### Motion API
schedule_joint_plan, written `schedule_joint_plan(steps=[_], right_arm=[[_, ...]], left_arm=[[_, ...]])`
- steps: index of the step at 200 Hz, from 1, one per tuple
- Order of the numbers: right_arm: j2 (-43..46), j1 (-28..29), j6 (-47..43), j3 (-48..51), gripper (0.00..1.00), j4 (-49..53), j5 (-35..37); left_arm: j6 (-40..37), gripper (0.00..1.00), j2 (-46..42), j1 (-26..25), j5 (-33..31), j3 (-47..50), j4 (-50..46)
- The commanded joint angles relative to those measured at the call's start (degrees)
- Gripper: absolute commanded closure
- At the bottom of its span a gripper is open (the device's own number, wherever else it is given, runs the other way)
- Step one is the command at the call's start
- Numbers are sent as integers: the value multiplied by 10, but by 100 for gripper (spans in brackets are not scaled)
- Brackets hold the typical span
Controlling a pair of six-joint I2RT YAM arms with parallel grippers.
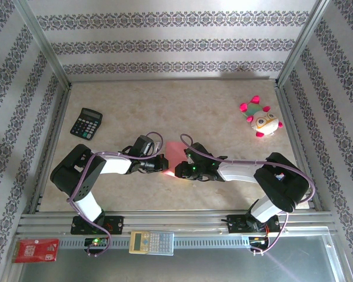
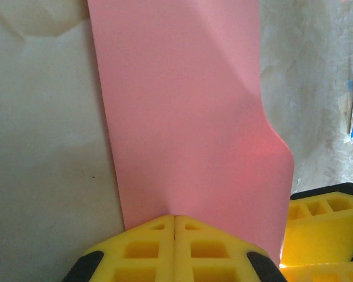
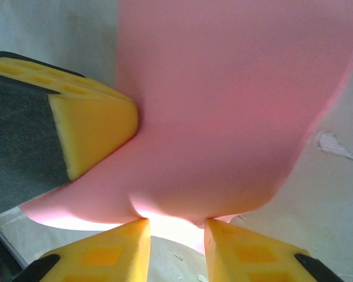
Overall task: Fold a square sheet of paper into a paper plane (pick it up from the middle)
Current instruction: Fold the triangle a second time at the center of the table.
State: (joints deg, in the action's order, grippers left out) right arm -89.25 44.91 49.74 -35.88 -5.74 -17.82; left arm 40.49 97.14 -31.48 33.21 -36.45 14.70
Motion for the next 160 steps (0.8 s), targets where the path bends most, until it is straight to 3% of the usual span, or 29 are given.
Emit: schedule_joint_plan(steps=[1,160], right_arm=[[11,4,-9,-9,69,-25,-5],[62,-6,-5,42,61,-66,10]], left_arm=[[-18,97,31,-5,-12,15,-41],[-21,97,27,-5,-14,14,-50]])
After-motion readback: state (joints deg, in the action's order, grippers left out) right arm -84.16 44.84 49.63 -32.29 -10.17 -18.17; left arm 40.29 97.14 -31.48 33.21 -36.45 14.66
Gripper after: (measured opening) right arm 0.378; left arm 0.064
